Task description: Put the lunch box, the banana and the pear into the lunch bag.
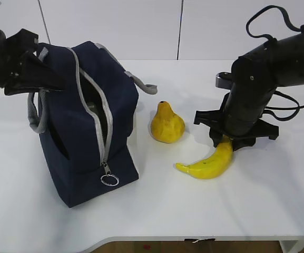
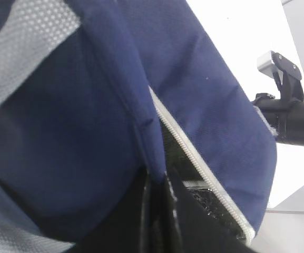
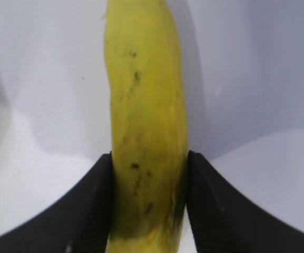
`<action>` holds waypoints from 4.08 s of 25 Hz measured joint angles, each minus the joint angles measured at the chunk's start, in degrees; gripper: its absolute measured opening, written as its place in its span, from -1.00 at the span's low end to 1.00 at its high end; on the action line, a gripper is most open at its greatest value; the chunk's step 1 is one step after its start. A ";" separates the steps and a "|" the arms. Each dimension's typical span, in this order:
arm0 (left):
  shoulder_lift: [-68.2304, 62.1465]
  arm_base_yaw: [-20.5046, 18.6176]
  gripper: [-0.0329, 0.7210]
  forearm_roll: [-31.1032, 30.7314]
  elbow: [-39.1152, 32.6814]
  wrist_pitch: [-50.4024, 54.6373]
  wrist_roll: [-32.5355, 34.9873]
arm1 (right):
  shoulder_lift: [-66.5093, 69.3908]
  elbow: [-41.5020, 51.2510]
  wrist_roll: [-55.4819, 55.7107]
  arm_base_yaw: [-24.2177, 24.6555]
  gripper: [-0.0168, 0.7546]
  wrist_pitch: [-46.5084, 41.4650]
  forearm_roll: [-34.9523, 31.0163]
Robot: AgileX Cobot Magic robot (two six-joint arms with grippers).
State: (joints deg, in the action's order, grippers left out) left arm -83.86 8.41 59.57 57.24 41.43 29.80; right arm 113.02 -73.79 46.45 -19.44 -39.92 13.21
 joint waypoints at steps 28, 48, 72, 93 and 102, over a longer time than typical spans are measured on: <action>0.00 0.00 -0.90 -0.10 0.07 0.03 0.00 | 0.00 -29.32 -15.89 0.00 -0.15 -24.92 -1.91; 0.00 0.00 -0.90 -0.12 0.07 -1.58 0.21 | 0.57 -42.19 -76.46 0.00 -0.17 -25.60 -60.32; 0.00 0.00 -0.90 -0.22 0.07 -0.27 0.21 | 2.94 -42.31 -81.64 -10.36 -0.17 -15.26 -45.51; 0.00 0.00 -0.90 -0.16 0.07 -0.17 0.21 | 14.18 -42.31 -79.20 -11.05 -0.17 -14.91 -44.11; 0.00 0.00 -0.90 -0.01 0.12 -0.17 0.21 | 14.31 -42.31 -79.20 -11.05 -0.17 -16.71 -45.81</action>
State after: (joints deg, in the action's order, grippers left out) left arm -83.86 8.41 59.56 57.37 41.26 30.01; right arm 127.34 -116.10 -32.75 -30.48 -56.63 -32.60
